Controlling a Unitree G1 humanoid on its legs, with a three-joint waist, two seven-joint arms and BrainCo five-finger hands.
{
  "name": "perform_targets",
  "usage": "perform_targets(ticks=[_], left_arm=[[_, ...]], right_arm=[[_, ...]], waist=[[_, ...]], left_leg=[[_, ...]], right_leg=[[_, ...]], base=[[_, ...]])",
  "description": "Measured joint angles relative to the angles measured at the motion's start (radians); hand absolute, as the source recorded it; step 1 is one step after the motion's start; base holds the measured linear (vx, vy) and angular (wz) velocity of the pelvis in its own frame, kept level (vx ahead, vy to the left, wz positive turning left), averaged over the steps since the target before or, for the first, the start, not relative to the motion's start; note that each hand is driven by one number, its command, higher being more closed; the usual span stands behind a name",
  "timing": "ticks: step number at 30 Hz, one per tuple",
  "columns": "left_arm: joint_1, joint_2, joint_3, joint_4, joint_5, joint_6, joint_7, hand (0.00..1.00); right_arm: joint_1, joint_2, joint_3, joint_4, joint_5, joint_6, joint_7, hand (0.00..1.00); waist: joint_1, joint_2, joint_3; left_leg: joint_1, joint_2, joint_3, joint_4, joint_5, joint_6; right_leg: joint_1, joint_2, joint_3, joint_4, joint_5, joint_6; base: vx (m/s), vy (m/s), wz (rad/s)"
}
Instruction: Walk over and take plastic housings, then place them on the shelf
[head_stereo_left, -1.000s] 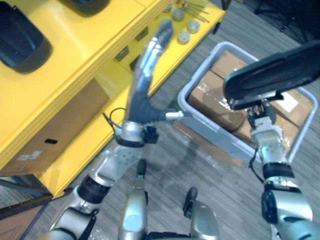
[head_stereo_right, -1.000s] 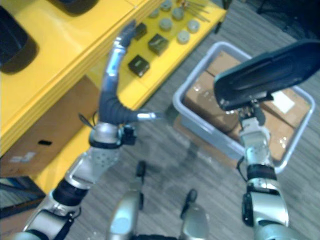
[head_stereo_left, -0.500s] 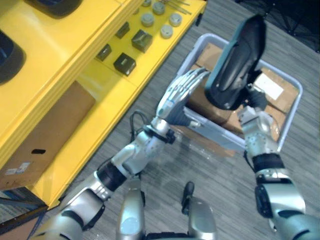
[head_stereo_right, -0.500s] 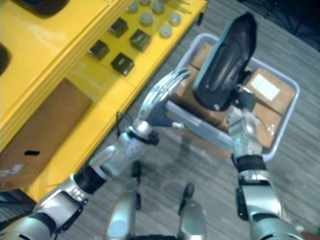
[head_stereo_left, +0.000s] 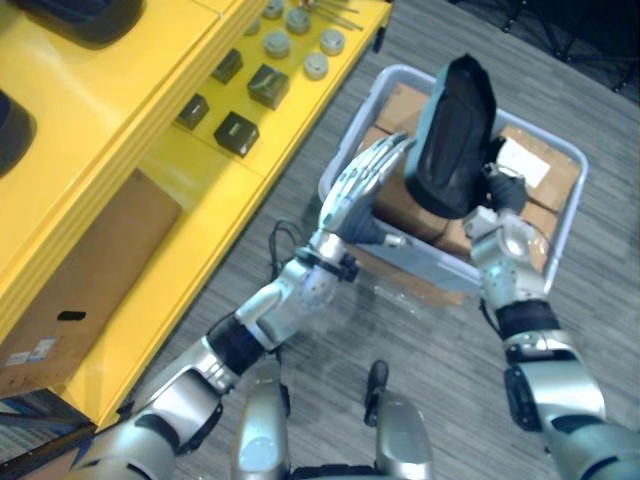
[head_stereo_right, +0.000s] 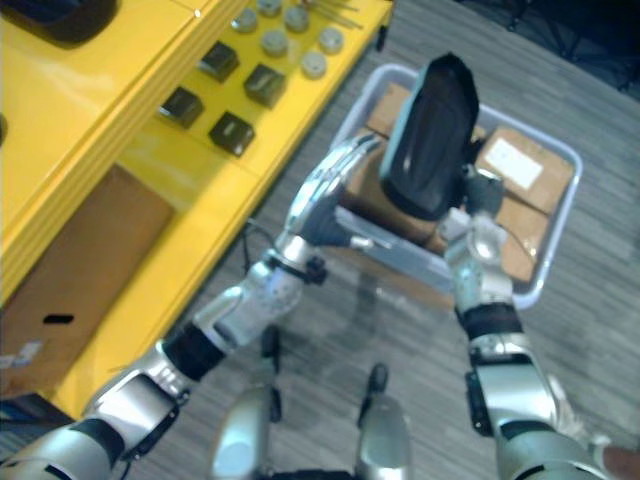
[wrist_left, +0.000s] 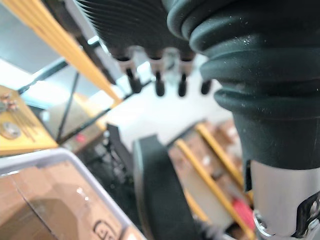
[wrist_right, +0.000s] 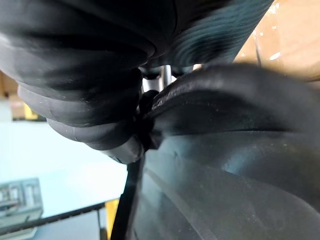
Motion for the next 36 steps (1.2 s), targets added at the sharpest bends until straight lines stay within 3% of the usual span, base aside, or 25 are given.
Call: perform_targets(ticks=[3,6,10,11,14,17,22,27,31,36], left_arm=[[0.003,-0.001,0.001,0.003,-0.081,0.0,-0.001,0.0],[0.004,-0.007,0.005,0.009,-0.177,0.003,-0.005,0.0],[0.005,-0.02,0.02,0.052,-0.44,0.034,-0.056,0.0],[0.005,-0.029,0.04,0.109,-0.555,0.047,-0.095,0.0],[0.005,-0.036,0.077,0.206,-0.733,0.07,-0.163,0.0],[-0.003,-0.036,0.106,0.258,-0.816,0.082,-0.204,0.0],[-0.078,-0.033,0.137,0.374,-0.915,0.188,-0.303,0.0],[-0.086,-0.036,0.135,0.438,-1.045,0.267,-0.392,0.0],[-0.086,-0.037,0.134,0.456,-1.195,0.312,-0.401,0.0],[-0.086,-0.04,0.133,0.481,-1.376,0.334,-0.436,0.0]], right_arm=[[0.0,0.0,0.0,0.0,-0.021,0.0,-0.014,1.0],[0.0,0.0,-0.004,0.0,-0.115,-0.004,-0.022,1.0],[-0.009,0.0,-0.004,-0.003,-0.258,-0.009,-0.04,1.0],[-0.011,-0.001,-0.004,-0.026,-0.305,-0.008,-0.041,1.0],[-0.023,-0.003,-0.003,-0.068,-0.36,-0.007,-0.038,1.0],[-0.045,-0.01,-0.003,-0.069,-0.388,-0.007,-0.036,1.0],[-0.049,-0.024,0.015,-0.069,-0.464,-0.007,-0.012,1.0],[-0.049,-0.031,0.059,-0.075,-0.503,0.002,0.023,1.0],[-0.049,-0.032,0.088,-0.08,-0.509,0.033,0.038,1.0],[-0.049,-0.049,0.118,-0.09,-0.542,0.034,0.054,1.0]], waist=[[-0.002,0.0,0.0],[-0.006,0.0,0.0],[-0.015,0.0,0.0],[-0.019,0.0,0.0],[-0.03,0.001,0.0],[-0.044,0.001,0.0],[-0.048,0.001,-0.001],[-0.049,0.002,-0.001],[-0.048,0.003,0.0],[-0.048,0.008,-0.001]], left_leg=[[-0.001,0.0,0.001,0.0,0.0,0.0],[-0.001,0.0,0.001,0.0,0.0,0.0],[0.001,0.0,0.002,0.0,0.0,0.0],[0.005,0.0,0.007,0.0,0.0,0.0],[0.013,0.0,0.018,0.0,-0.001,0.001],[0.016,0.0,0.018,0.0,-0.001,0.001],[0.025,0.0,0.021,0.0,-0.001,0.001],[0.025,0.0,0.021,0.0,-0.001,0.001],[0.025,0.0,0.022,0.0,-0.001,0.001],[0.025,-0.001,0.024,0.0,-0.001,0.001]], right_leg=[[-0.001,0.0,0.001,-0.001,0.0,0.0],[-0.001,0.0,0.001,-0.001,0.0,0.0],[-0.001,-0.001,0.003,0.0,0.001,0.001],[-0.001,-0.001,0.009,0.0,0.002,0.002],[0.0,-0.002,0.02,0.0,0.004,0.003],[0.002,-0.002,0.021,0.0,0.006,0.003],[0.005,-0.003,0.026,0.006,0.007,0.003],[0.004,-0.003,0.027,0.007,0.007,0.003],[0.004,-0.003,0.027,0.006,0.007,0.003],[0.003,-0.004,0.027,0.006,0.007,0.003]], base=[[0.01,-0.022,-0.01],[0.0,0.0,0.0],[0.0,-0.006,-0.01],[-0.01,-0.019,-0.11],[-0.01,-0.02,-0.1],[0.0,0.0,0.0],[-0.01,-0.016,-0.02],[0.0,0.0,0.0],[0.0,-0.023,0.0],[0.0,-0.026,0.0]])
